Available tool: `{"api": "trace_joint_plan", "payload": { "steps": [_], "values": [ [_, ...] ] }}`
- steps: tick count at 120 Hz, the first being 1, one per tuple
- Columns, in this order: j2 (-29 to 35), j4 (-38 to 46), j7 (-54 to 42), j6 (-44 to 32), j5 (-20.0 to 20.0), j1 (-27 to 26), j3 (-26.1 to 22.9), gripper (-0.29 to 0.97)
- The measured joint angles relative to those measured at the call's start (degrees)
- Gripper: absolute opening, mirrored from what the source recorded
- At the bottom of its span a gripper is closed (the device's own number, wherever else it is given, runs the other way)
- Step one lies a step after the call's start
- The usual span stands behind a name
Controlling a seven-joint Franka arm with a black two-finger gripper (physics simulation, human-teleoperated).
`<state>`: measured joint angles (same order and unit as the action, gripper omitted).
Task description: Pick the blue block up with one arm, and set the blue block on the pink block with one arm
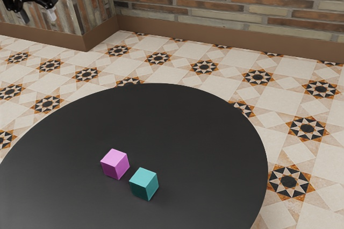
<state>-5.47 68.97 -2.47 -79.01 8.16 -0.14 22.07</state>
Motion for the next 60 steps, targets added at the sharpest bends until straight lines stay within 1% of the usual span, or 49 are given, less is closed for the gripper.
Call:
{"api": "trace_joint_plan", "payload": {
  "steps": [12,24,32,38,41,42,45,49,55,60],
  "values": [
    [2.4,2.9,-0.4,-1.5,-2.8,-1.0,-1.5,0.66],
    [3.2,3.6,-0.6,-2.4,-4.0,-1.6,-1.7,0.66],
    [6.3,2.7,-0.8,-2.8,-4.7,-2.3,-2.0,0.66],
    [10.7,-0.6,-0.9,-2.5,-5.8,1.1,-7.3,0.66],
    [11.9,-1.0,-0.9,-2.2,-5.9,2.6,-11.8,0.66],
    [12.0,-0.9,-0.9,-2.1,-6.1,2.4,-13.4,0.66],
    [11.5,0.0,-0.8,-2.4,-7.3,-0.8,-17.8,0.66],
    [10.3,2.6,-0.4,-3.2,-9.4,-7.8,-21.4,0.66],
    [6.5,5.3,0.3,-4.4,-11.8,-17.0,-24.0,0.66],
    [1.4,5.9,0.9,-5.3,-13.1,-23.4,-25.1,0.66]
  ]
}}
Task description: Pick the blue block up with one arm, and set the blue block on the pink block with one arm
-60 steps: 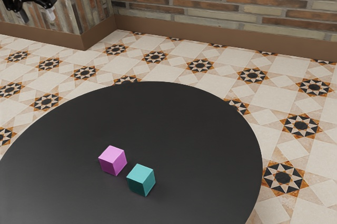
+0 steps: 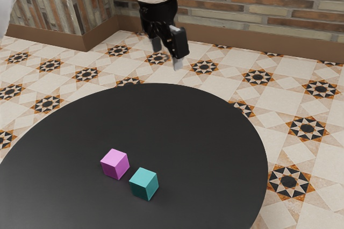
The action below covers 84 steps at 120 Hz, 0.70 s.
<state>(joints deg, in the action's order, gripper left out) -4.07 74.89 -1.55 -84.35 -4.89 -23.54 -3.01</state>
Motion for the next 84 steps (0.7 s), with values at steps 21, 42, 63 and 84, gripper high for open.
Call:
{"api": "trace_joint_plan", "payload": {
  "steps": [21,42,63,84],
  "values": [
    [-10.3,0.1,3.2,-4.5,-0.7,4.8,-0.7,0.65],
    [-18.0,0.0,6.2,-12.4,-0.6,5.6,-0.6,0.66],
    [-19.9,5.6,8.3,-20.7,4.0,5.2,0.5,0.66],
    [-12.3,27.1,9.8,-33.6,6.7,4.3,4.4,0.66]
  ]
}}
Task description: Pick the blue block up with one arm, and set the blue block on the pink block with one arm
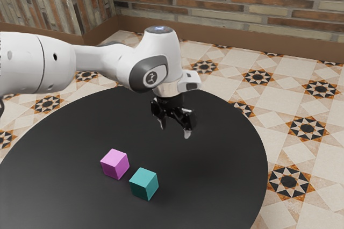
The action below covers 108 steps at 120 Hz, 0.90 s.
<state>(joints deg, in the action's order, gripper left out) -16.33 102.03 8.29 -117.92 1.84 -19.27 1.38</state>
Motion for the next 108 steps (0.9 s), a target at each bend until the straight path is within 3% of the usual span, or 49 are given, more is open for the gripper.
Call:
{"api": "trace_joint_plan", "payload": {
  "steps": [32,56,88,108],
  "values": [
    [1.7,3.7,0.8,-5.9,1.7,1.1,1.9,0.66],
    [6.9,11.3,1.0,-7.2,2.0,1.2,3.7,0.66],
    [4.9,15.0,1.0,-10.7,2.9,0.9,5.0,0.66],
    [8.0,22.5,1.0,-14.3,3.7,-0.3,5.1,0.66]
  ]
}}
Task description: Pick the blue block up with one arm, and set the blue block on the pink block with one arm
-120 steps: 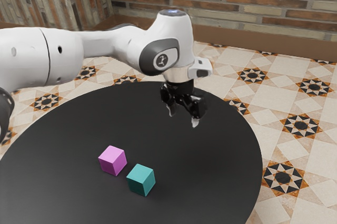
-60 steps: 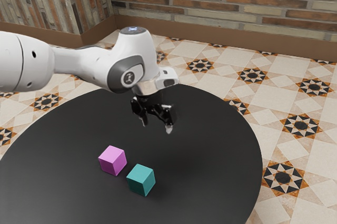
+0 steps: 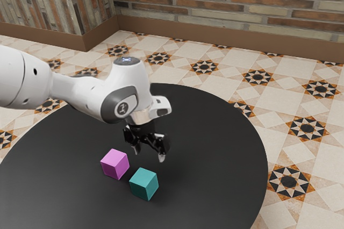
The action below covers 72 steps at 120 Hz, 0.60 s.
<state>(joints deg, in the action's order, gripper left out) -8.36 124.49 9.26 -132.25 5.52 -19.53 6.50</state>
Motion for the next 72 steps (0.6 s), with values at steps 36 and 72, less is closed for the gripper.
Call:
{"api": "trace_joint_plan", "payload": {
  "steps": [36,72],
  "values": [
    [3.9,8.4,0.2,-3.2,0.3,-1.4,0.1,0.66],
    [0.7,9.0,0.4,-5.8,0.3,-1.8,0.1,0.66]
  ]
}}
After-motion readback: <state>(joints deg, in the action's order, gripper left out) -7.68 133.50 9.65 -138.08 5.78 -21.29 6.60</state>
